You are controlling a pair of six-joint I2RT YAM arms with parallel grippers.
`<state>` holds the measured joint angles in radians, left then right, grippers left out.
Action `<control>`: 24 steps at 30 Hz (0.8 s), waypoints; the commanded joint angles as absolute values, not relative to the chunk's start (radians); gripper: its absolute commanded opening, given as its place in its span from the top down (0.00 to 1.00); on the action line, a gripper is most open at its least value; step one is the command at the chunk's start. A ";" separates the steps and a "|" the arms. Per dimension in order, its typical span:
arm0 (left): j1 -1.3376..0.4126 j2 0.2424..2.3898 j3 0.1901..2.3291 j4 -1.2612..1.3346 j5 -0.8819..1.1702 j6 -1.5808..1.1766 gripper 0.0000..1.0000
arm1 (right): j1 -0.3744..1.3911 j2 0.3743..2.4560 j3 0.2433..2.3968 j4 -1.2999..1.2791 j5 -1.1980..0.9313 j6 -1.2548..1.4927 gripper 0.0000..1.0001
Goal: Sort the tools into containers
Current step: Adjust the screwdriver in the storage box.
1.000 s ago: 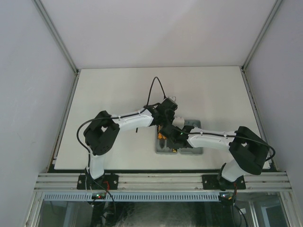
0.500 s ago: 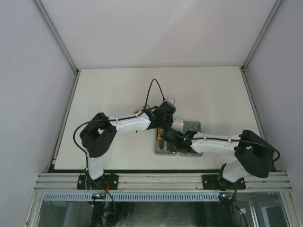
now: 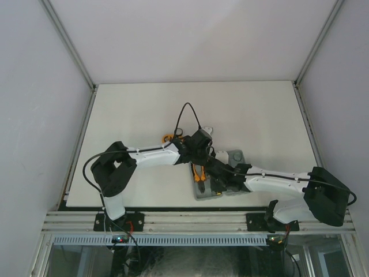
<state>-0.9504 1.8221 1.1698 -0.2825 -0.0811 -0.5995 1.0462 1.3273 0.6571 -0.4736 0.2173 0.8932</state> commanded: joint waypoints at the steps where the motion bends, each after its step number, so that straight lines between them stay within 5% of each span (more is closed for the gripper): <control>1: -0.963 1.840 1.101 -0.427 -0.046 -0.580 1.00 | 1.027 1.263 0.641 -0.573 0.182 0.842 0.99; 12: -0.965 1.842 1.113 -0.424 -0.029 -0.580 1.00 | 1.004 1.136 0.640 -0.581 0.170 0.851 0.92; 24: -0.974 1.851 1.129 -0.424 -0.021 -0.581 1.00 | 0.972 1.201 0.641 -0.497 0.113 0.818 1.00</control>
<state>-0.9535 1.8175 1.1591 -0.2790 -0.0635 -0.5995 0.9840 1.1778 0.6415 -0.5587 0.1368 0.8467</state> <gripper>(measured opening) 0.003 0.009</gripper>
